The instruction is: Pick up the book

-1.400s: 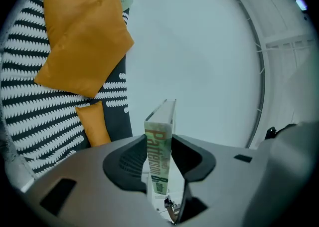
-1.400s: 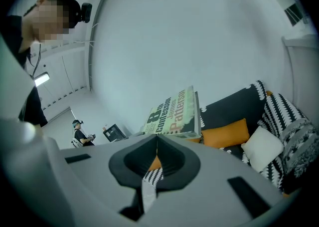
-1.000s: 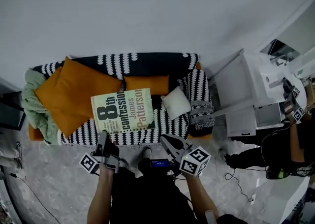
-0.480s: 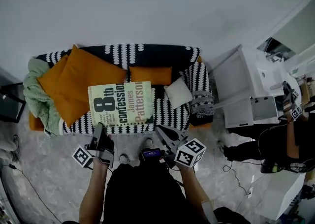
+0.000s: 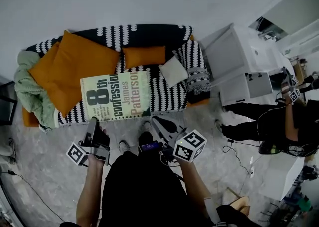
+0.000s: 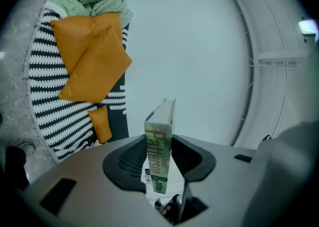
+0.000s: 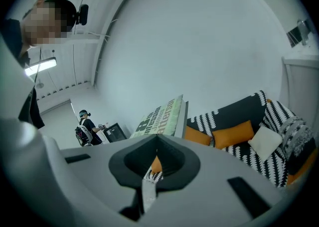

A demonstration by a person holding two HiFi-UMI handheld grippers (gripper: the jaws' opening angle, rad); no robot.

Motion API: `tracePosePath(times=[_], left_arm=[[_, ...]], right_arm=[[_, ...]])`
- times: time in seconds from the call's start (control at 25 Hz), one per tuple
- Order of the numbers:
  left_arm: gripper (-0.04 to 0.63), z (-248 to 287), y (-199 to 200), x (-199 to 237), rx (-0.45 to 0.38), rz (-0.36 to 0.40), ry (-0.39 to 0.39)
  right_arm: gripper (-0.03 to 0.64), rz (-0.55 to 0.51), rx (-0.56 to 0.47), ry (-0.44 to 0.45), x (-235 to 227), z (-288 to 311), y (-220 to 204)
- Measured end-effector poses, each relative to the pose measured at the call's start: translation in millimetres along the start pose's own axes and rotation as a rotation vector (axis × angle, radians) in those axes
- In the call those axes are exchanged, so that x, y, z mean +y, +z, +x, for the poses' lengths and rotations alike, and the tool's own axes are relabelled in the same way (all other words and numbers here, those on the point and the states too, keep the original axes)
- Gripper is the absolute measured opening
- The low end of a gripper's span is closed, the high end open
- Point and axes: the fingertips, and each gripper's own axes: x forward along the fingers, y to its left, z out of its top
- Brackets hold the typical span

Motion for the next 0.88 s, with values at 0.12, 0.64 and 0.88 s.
tracePosePath(times=[0.12, 0.64, 0.88], left_arm=[[0.163, -21.2, -7.9, 2.5, 0.034, -0.002, 0.001], [0.163, -39.7, -26.9, -2.0, 0.156, -0.044, -0.015], [0.163, -55.8, -36.1, -1.9, 0.142, -0.042, -0.003]], right_arm=[[0.017, 0.003, -0.019, -0.034, 17.6, -21.2, -18.1], [0.017, 0.021, -0.053, -0.142, 49.5, -52.3, -45.9], [0.017, -0.016, -0.058, -0.116, 51.0, -55.4, -39.3]])
